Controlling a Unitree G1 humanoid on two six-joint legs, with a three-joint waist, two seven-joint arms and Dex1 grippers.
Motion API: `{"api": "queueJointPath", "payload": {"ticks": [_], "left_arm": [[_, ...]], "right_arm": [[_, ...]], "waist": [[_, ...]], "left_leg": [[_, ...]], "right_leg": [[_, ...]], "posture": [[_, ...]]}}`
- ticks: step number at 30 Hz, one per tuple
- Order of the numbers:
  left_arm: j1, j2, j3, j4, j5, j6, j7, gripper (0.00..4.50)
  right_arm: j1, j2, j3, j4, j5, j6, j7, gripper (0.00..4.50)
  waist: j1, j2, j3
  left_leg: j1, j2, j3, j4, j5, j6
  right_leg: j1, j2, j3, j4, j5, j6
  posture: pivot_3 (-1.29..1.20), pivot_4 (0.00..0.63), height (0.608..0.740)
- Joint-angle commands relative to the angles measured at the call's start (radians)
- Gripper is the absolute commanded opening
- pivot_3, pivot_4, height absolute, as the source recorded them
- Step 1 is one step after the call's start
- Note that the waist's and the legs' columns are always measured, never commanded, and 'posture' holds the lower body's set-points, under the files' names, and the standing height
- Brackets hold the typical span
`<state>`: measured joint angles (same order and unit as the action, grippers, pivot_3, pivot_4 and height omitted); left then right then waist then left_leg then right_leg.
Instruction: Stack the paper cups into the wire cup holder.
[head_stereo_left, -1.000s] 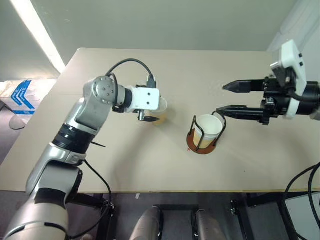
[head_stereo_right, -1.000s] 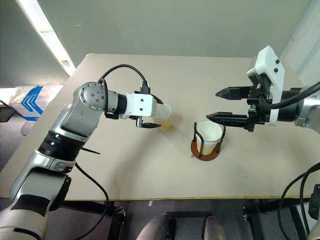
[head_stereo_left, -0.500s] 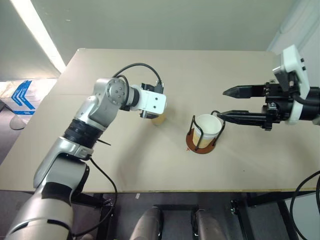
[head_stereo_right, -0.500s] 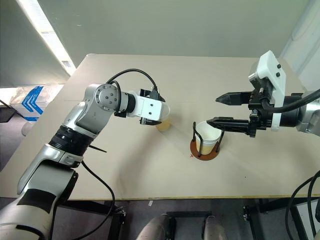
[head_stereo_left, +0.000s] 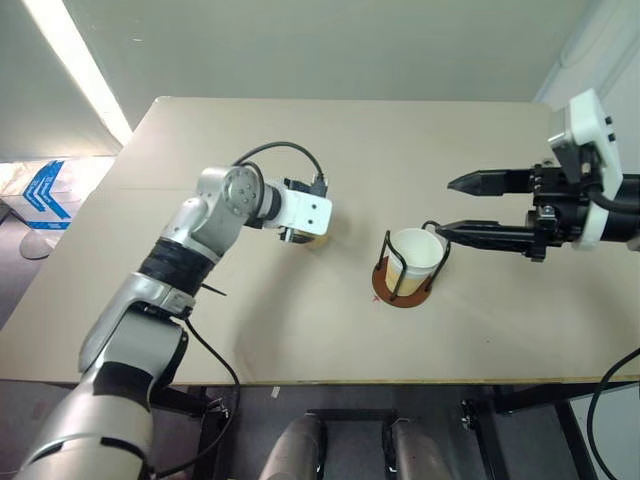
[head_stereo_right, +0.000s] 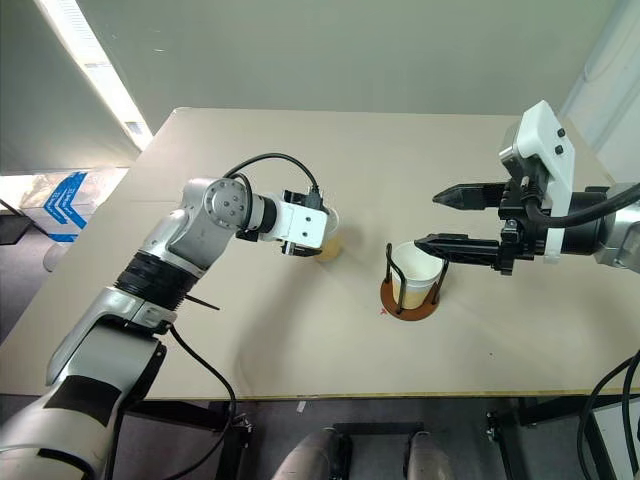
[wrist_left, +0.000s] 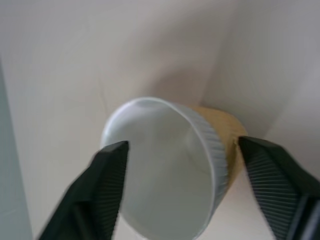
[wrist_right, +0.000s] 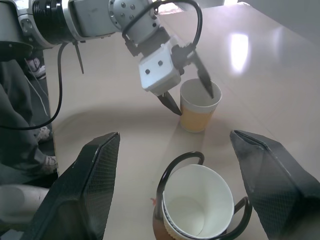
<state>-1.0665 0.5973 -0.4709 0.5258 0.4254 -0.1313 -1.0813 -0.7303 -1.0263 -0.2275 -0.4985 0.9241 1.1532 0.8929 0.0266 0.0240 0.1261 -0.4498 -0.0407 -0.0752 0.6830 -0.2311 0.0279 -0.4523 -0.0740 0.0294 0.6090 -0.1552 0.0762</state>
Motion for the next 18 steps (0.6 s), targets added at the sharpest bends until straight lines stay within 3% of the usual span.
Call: {"api": "queueJointPath", "payload": {"ticks": [1, 7, 14, 18], "left_arm": [[-0.047, -0.020, -0.010, 0.056, 0.009, -0.076, 0.003, 2.22], [-0.063, -0.034, 0.003, 0.096, -0.046, -0.167, -0.058, 0.16], [-0.063, -0.032, 0.041, 0.067, -0.143, -0.174, -0.151, 0.03], [-0.049, -0.018, 0.090, -0.076, -0.286, -0.074, -0.290, 0.03]], "right_arm": [[0.005, -0.013, -0.040, -0.020, 0.019, -0.023, -0.019, 3.72], [0.034, -0.025, -0.056, -0.033, 0.021, -0.056, -0.028, 3.72], [0.049, -0.040, -0.060, -0.014, -0.001, -0.130, -0.012, 3.72], [0.107, -0.051, -0.106, 0.015, -0.034, -0.208, 0.024, 3.72]], "waist": [[0.002, 0.000, 0.000], [0.001, 0.000, 0.000], [0.002, 0.000, 0.000], [0.004, 0.000, 0.000]], "left_leg": [[0.000, 0.000, 0.000, 0.000, 0.000, 0.000], [-0.001, 0.000, 0.000, 0.000, 0.000, 0.000], [-0.001, 0.000, 0.000, 0.000, 0.000, 0.000], [-0.002, 0.000, 0.000, 0.001, 0.000, 0.001]], "right_leg": [[0.000, 0.000, 0.000, 0.000, 0.000, 0.000], [-0.001, 0.000, 0.000, 0.000, 0.001, 0.001], [-0.001, 0.000, 0.000, 0.000, 0.001, 0.001], [-0.001, 0.000, 0.000, 0.000, 0.001, 0.002]], "posture": [[0.00, 0.150, 0.740], [0.00, 0.150, 0.740], [0.00, 0.150, 0.740], [0.00, 0.150, 0.740]]}}
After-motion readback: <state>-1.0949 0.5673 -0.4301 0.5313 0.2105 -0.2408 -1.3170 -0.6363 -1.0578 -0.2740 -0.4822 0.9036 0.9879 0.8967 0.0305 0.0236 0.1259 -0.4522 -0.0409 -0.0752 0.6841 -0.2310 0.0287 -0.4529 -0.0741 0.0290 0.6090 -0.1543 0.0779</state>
